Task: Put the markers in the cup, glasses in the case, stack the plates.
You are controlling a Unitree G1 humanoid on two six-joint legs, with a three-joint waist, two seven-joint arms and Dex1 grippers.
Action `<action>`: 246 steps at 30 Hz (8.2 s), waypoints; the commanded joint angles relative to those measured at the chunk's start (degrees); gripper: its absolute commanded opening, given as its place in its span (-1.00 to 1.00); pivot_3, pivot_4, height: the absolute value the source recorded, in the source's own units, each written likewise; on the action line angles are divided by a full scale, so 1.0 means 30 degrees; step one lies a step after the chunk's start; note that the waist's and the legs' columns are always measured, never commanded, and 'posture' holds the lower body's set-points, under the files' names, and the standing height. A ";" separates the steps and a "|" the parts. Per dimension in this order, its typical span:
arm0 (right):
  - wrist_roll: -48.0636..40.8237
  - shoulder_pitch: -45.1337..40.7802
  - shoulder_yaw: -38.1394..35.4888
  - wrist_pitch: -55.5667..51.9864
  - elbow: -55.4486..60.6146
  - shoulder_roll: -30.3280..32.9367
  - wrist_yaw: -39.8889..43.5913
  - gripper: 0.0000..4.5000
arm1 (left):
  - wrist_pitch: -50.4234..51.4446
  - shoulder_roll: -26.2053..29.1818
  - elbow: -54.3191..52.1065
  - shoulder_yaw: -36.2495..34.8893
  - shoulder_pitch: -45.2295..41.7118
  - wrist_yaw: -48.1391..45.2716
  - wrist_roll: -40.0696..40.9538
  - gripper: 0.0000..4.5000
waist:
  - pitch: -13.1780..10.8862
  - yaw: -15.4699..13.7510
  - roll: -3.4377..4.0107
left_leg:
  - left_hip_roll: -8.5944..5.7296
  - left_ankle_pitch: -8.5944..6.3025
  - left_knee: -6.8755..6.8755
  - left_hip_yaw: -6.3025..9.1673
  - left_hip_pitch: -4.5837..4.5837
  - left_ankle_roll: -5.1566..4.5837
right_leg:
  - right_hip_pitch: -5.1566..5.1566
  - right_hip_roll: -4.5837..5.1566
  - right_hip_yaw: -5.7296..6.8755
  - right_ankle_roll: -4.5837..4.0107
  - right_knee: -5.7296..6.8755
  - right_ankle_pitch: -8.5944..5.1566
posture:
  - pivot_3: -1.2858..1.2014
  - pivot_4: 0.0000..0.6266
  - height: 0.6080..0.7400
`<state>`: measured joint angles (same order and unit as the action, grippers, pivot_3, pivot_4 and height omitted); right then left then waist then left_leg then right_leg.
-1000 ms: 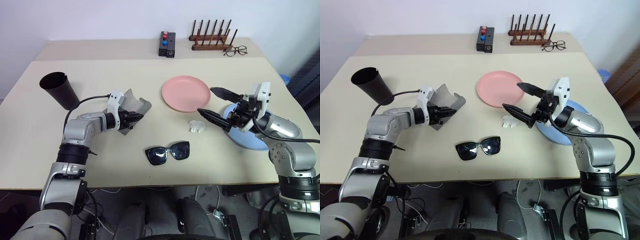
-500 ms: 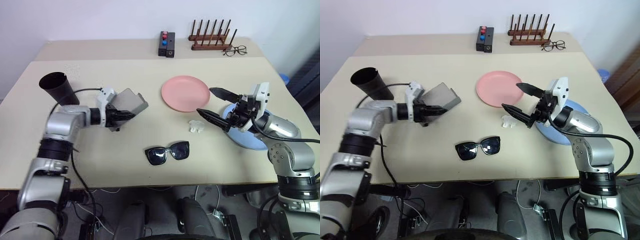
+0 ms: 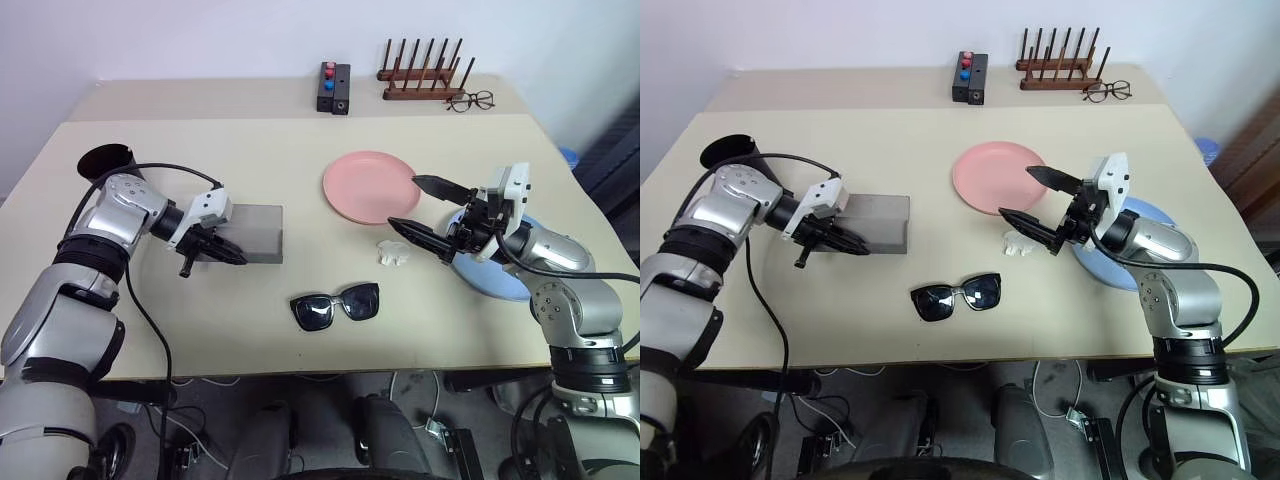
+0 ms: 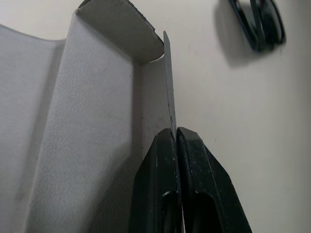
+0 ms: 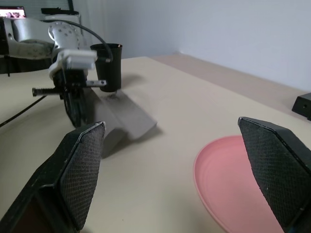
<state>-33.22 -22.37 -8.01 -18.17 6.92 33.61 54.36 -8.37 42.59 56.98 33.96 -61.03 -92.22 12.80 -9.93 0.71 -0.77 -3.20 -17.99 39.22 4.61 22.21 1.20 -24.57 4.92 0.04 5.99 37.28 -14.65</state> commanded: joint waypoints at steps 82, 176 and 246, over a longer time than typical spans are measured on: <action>0.6006 -0.6317 1.1337 -0.7275 -0.1322 0.0596 0.4039 1.00 | 0.8016 0.0674 -2.0430 -1.5598 1.6325 0.5942 0.7777 0.97 | 0.0003 0.0036 0.0031 | 0.0018 0.0037 0.0001 0.0027 0.0011 0.0038 | -0.0041 0.0022 -0.0026 -0.0003 0.0020 0.0007 | 0.03 -0.52 1.00; 1.1560 -1.5504 0.8043 0.5052 -2.1770 -1.1933 0.2063 -0.98 | 0.4512 0.0087 -1.7442 -1.9075 1.7555 0.8930 0.7046 1.00 | -0.0022 0.0659 0.0085 | 0.0025 0.0109 -0.0097 0.0025 0.0067 0.0173 | -0.0176 0.0031 -0.0036 -0.0042 0.0028 0.0031 | 0.03 -0.52 1.00; 0.1751 -0.2856 -0.0516 -0.8472 0.2869 -0.1662 0.1529 1.00 | 0.5797 -0.0248 -0.8327 -1.4797 0.5587 0.9306 0.4039 0.17 | -0.0021 -0.0005 0.0078 | 0.0002 0.0094 -0.0077 0.0022 0.0068 0.0142 | -0.0146 0.0018 -0.0011 -0.0038 0.0033 0.0031 | 0.03 -0.52 1.00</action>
<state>-25.25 -31.06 -7.32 -42.74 10.80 27.85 60.25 12.75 41.93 27.99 -11.50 -41.07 -64.20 27.85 -9.99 0.70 -0.53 -3.20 -17.76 39.04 4.69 22.41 1.53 -24.98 4.95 0.02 5.88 37.38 -14.55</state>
